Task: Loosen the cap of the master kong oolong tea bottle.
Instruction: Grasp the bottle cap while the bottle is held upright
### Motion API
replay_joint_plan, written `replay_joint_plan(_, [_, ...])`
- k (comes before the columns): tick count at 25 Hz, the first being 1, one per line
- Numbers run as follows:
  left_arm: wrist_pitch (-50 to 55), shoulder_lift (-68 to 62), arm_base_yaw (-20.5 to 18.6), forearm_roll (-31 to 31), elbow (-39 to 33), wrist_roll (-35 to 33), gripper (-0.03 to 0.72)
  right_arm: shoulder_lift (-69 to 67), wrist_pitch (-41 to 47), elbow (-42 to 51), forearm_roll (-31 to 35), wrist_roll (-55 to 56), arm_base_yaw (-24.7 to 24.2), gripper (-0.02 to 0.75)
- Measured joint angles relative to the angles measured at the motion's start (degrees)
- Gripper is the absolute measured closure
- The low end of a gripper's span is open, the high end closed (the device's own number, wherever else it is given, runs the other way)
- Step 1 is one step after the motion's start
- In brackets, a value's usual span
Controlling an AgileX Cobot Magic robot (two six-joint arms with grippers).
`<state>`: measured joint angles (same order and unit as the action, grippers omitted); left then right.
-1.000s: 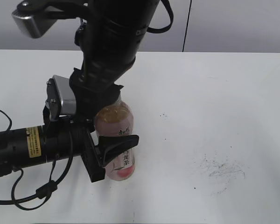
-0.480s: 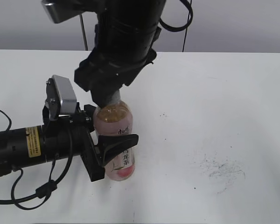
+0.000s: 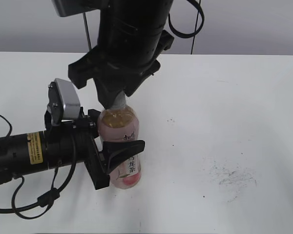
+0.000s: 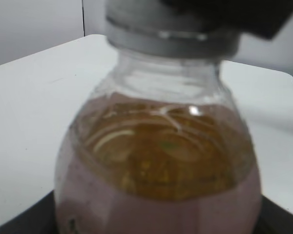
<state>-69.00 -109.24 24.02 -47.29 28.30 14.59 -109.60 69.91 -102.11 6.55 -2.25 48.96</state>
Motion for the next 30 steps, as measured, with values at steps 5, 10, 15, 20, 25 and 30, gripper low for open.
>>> replay_joint_plan(5, [0.0,0.0,0.0,0.11,0.0,0.0,0.261,0.0,0.0,0.0,0.36,-3.31,0.05,0.467])
replay_joint_plan(10, [0.04,0.0,0.0,0.23,0.0,-0.05,0.261,0.0,-0.05,0.0,0.42,-19.92,0.0,0.467])
replay_joint_plan(15, [0.04,0.0,0.0,0.23,0.0,-0.05,0.261,0.0,-0.05,0.0,0.42,-42.42,0.0,0.467])
replay_joint_plan(20, [0.04,0.0,0.0,0.18,0.0,-0.26,0.261,0.0,-0.05,0.0,0.54,-62.12,0.0,0.467])
replay_joint_plan(25, [0.04,0.0,0.0,-0.04,0.0,-0.48,0.261,0.0,0.05,0.0,1.32,-83.74,0.0,0.467])
replay_joint_plan(30, [0.06,0.0,0.0,-0.16,0.0,-0.48,0.261,0.0,0.17,0.0,1.77,-105.62,0.0,0.467])
